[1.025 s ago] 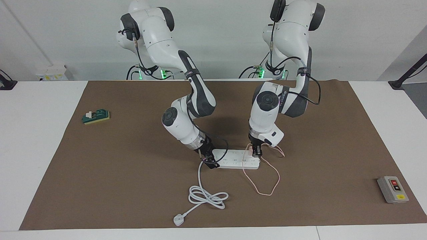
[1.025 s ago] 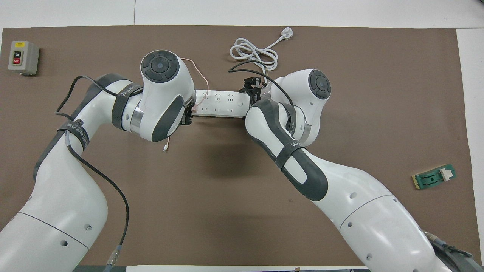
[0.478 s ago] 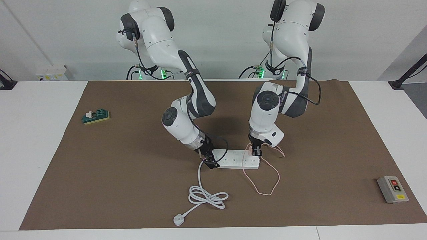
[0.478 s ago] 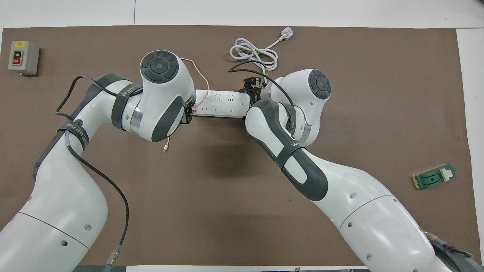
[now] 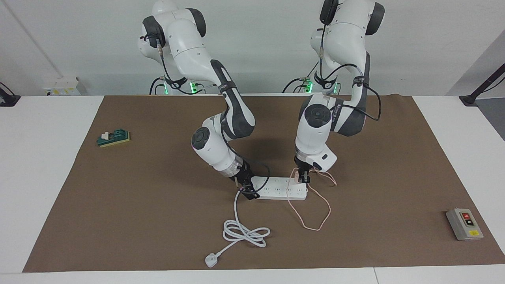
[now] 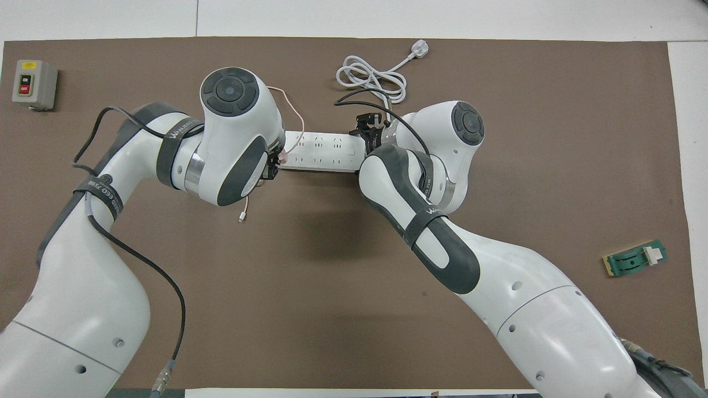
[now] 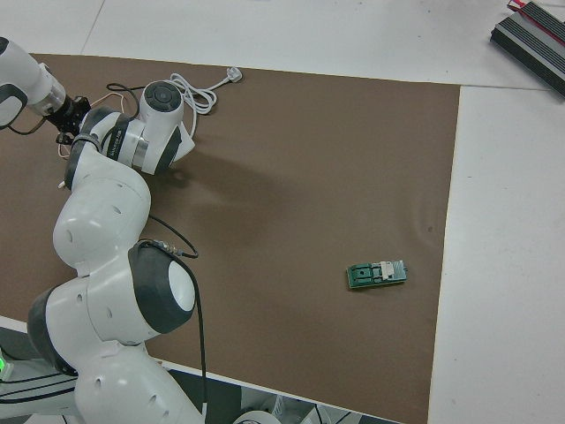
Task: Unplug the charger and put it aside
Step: 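Grasp the pink charger with the left gripper while the right gripper holds, then pull the pink charger out of the strip with the left gripper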
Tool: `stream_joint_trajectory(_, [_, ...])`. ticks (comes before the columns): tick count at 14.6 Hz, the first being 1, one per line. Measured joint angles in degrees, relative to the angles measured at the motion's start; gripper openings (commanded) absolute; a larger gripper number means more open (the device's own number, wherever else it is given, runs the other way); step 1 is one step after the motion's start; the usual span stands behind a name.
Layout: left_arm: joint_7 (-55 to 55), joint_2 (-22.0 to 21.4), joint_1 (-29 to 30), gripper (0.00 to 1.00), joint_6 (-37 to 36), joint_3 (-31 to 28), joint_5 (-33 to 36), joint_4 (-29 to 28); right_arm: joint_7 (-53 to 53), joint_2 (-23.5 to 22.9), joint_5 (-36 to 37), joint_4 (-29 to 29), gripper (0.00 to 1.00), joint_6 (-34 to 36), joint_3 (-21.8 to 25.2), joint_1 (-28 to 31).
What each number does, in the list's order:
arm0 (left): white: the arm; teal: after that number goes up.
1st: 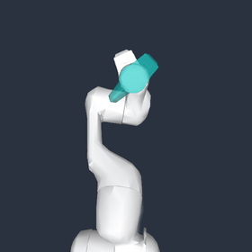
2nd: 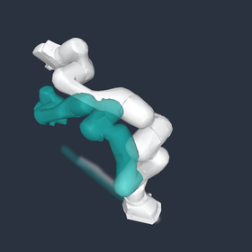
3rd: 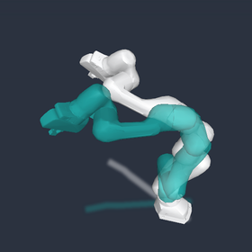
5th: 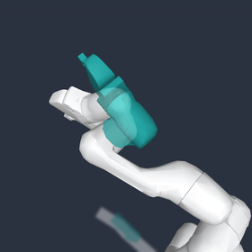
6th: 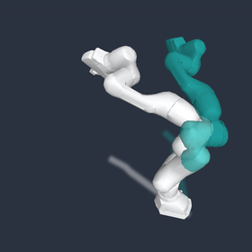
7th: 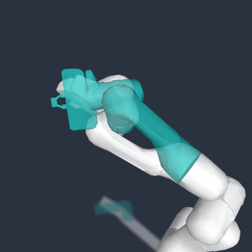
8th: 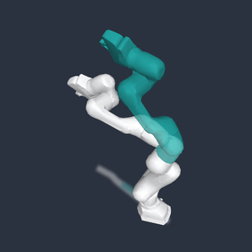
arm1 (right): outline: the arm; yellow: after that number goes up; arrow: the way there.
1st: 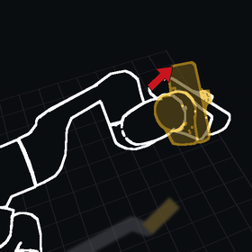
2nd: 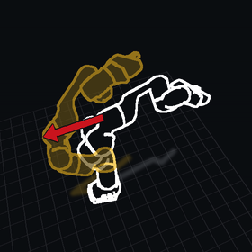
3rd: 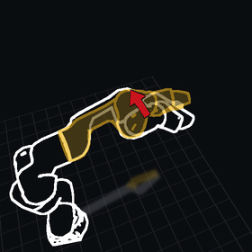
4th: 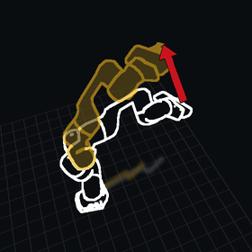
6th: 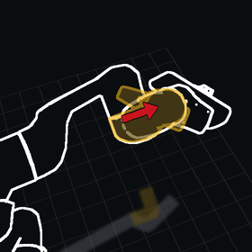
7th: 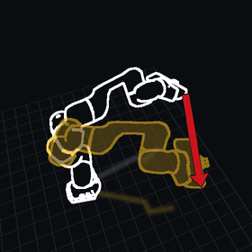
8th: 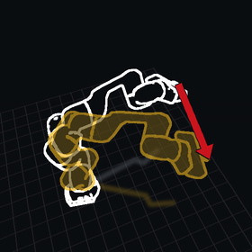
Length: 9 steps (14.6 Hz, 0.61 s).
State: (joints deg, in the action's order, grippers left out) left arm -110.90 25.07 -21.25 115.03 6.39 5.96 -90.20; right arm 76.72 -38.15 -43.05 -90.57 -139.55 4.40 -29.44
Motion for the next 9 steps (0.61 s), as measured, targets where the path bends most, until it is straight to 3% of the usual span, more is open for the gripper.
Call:
stream_joint_trajectory(4, [2.55, -6.52, 0.02, 0.00, -9.85, -0.53, -0.93, 3.94, -0.01, 0.00, -0.05, -0.01, 0.00, 0.00, 0.00, 0.00])
stream_joint_trajectory(9, [9.25, -3.40, 0.03, 0.00, -10.28, -0.71, -0.93, 3.66, -0.04, 0.00, -0.12, -0.02, 0.00, 0.00, 0.00, 0.01])
